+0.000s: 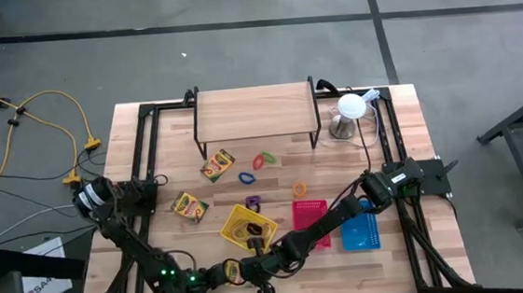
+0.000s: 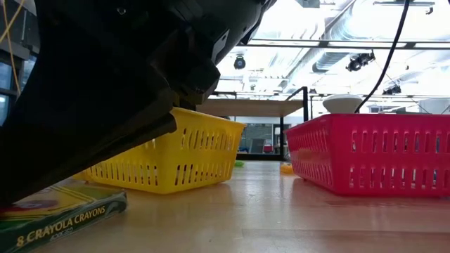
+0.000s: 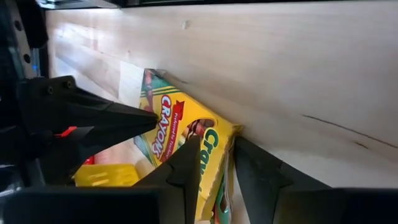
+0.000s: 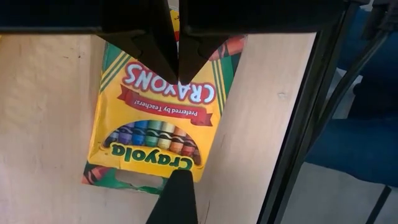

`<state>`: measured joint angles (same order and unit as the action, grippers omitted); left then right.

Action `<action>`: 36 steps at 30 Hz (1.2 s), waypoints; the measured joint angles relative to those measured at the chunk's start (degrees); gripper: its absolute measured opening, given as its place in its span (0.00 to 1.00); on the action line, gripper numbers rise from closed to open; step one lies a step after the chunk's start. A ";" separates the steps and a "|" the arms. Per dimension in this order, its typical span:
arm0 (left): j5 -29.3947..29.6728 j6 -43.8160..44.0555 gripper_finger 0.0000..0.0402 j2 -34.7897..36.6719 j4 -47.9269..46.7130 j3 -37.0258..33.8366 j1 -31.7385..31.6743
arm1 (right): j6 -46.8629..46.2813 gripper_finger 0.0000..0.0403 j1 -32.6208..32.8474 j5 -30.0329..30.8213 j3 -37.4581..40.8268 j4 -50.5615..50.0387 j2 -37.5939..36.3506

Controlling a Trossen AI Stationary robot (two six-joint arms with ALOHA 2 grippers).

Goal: Pick & Place Office Desk Supplies
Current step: Put the bottom crayon box into the red bin

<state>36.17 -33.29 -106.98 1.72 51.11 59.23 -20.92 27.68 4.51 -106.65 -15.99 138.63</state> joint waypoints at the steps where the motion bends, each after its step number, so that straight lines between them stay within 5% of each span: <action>1: 0.18 0.38 0.22 0.00 0.02 0.00 0.15 | -0.01 0.00 0.00 0.00 0.00 0.00 0.00; 15: -0.50 2.51 0.21 0.00 0.08 0.00 0.52 | -0.05 0.00 0.00 0.00 0.00 -0.02 0.02; 28: -0.90 3.78 0.02 0.00 -0.01 0.00 0.56 | -0.05 0.00 0.00 0.00 0.00 -0.07 0.02; 36: -0.86 3.78 0.00 0.00 -0.02 0.00 0.56 | -0.04 0.00 0.00 0.00 0.00 -0.09 0.02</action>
<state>35.31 -29.52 -106.98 1.69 51.11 59.79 -20.96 27.68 4.51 -106.65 -16.08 138.65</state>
